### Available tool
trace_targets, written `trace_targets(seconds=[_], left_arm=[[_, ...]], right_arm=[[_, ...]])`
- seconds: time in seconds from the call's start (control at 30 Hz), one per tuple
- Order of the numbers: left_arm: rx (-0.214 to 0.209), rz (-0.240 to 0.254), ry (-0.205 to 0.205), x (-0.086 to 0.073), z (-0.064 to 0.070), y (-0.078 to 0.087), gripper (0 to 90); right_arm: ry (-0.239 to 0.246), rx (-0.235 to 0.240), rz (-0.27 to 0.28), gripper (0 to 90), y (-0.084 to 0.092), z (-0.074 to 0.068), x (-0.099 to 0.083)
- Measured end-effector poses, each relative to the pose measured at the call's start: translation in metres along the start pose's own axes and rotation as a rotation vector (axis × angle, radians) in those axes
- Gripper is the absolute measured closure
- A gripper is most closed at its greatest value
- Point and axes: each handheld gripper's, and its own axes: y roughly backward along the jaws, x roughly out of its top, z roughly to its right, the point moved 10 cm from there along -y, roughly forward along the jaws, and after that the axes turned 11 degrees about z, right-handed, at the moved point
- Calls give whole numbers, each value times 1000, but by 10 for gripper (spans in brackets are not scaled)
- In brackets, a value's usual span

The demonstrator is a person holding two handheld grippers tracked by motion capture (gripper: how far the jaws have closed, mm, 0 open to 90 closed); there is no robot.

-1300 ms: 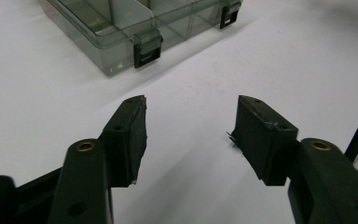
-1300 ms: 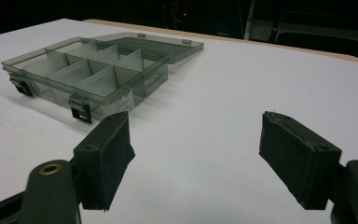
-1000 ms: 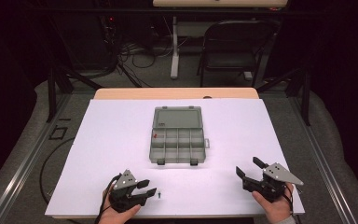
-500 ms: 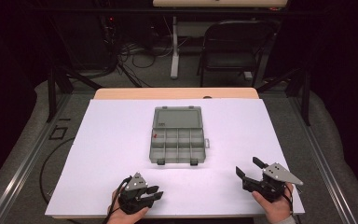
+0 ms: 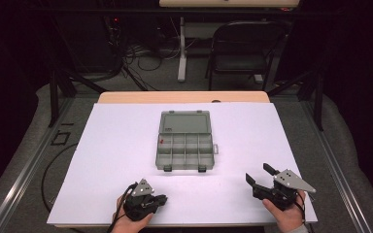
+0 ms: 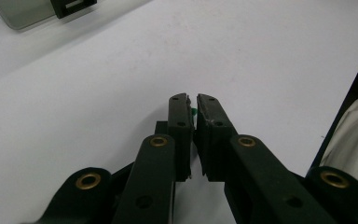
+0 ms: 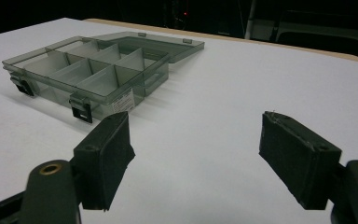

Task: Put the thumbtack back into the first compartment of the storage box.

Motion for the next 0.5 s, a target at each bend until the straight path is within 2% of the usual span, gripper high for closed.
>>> trace_targets(seconds=[0.27,0.5], left_arm=[[15,-4,-20,0,1,0,849],[2,2,-3,1,1,0,853]], right_arm=[[2,0,2,242,0,0,0],[-1,0,2,242,0,0,0]])
